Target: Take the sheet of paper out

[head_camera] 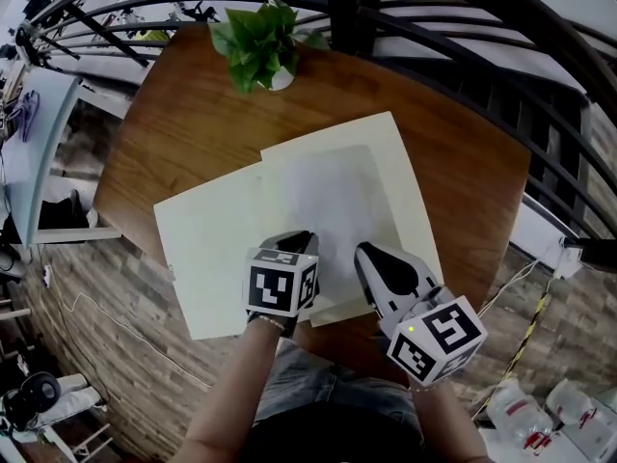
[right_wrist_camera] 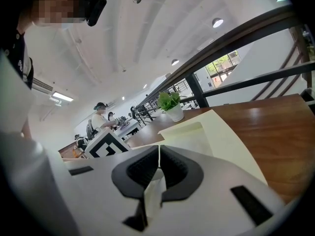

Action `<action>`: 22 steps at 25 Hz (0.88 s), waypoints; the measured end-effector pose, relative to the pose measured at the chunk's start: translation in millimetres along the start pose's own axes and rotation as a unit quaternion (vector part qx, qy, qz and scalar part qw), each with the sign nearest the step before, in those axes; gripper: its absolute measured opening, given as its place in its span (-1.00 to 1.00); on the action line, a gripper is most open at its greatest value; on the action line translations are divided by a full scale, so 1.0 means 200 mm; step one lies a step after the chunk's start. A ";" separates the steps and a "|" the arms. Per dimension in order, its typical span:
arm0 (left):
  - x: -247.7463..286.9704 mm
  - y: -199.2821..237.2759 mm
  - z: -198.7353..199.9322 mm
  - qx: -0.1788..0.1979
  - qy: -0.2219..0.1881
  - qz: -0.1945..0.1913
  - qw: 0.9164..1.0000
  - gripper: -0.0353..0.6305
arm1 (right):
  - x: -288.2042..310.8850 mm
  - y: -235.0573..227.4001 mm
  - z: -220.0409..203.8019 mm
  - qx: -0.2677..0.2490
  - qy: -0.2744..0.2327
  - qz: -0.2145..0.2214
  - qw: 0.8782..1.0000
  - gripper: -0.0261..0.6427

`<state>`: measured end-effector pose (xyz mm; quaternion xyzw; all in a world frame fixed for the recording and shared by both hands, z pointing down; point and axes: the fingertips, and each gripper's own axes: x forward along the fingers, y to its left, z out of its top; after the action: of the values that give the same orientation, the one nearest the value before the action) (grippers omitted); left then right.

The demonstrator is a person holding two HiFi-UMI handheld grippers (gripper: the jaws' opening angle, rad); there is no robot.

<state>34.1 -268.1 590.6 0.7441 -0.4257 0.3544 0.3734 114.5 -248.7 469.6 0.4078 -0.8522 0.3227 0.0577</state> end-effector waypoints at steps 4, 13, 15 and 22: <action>-0.02 0.00 0.00 -0.005 -0.009 -0.006 1.000 -0.81 | 0.00 0.01 -0.01 -0.008 0.009 0.003 1.000 -0.83; -0.14 0.03 0.01 -0.016 -0.047 -0.031 0.998 -0.82 | -0.02 0.04 -0.05 -0.012 0.020 -0.022 0.999 -0.83; -0.18 0.06 0.00 -0.016 -0.054 -0.031 0.998 -0.82 | -0.02 0.07 -0.05 -0.009 0.015 -0.026 0.999 -0.83; -0.32 0.19 -0.04 -0.025 -0.073 -0.028 0.997 -0.82 | 0.02 0.20 -0.09 -0.019 0.017 -0.033 0.999 -0.83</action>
<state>-27.4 -250.4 549.6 0.7700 -0.4394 0.2781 0.3698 79.0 -222.3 464.2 0.4293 -0.8430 0.3113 0.0908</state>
